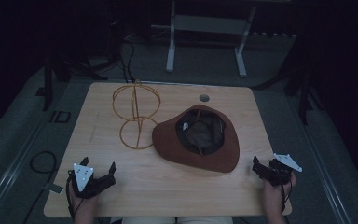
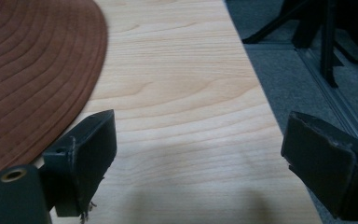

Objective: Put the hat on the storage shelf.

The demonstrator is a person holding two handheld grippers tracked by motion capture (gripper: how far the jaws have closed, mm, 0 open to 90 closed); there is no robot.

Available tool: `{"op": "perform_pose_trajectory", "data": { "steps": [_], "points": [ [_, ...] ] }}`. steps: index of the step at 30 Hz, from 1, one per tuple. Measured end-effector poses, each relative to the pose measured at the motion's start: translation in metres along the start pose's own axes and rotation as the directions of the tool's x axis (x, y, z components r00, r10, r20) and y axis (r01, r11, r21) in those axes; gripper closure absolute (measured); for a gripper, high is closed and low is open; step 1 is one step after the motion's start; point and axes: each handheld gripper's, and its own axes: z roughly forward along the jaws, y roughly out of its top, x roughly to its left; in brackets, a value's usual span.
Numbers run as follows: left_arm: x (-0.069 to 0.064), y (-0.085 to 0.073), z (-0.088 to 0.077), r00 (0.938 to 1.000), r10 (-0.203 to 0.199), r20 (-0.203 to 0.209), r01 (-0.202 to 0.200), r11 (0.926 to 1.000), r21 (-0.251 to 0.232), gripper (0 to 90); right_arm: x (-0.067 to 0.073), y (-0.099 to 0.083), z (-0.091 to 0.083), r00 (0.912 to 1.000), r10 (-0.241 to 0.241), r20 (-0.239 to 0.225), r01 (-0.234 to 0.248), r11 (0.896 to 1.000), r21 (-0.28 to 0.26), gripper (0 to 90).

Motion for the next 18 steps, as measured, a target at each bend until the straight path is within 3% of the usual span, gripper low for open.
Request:
{"op": "perform_pose_trajectory", "data": {
  "steps": [4, 10, 14, 18],
  "points": [
    [-0.002, 0.001, 0.000, 0.9998, 0.009, 0.017, -0.009, 0.9998, 0.019, 3.6, 0.002, 0.000, 0.000, 0.9993, -0.034, -0.015, 0.034, 0.999, 0.002, 10.2],
    [-0.003, 0.001, 0.002, 0.9993, 0.007, 0.037, -0.009, 0.9983, 0.058, 3.8, 0.000, 0.000, 0.000, 0.9997, -0.013, -0.022, 0.014, 1.000, 0.011, 10.2],
    [-0.005, 0.003, 0.001, 0.9950, -0.045, 0.089, 0.038, 0.9960, 0.081, 4.3, 0.002, 0.002, -0.002, 0.9990, -0.044, -0.006, 0.044, 0.998, 0.053, 10.2],
    [-0.007, 0.005, 0.000, 0.9915, -0.047, 0.121, 0.034, 0.9933, 0.110, 4.3, 0.009, 0.011, -0.009, 0.9965, -0.059, -0.059, 0.063, 0.995, 0.073, 10.2]
  ]
}}
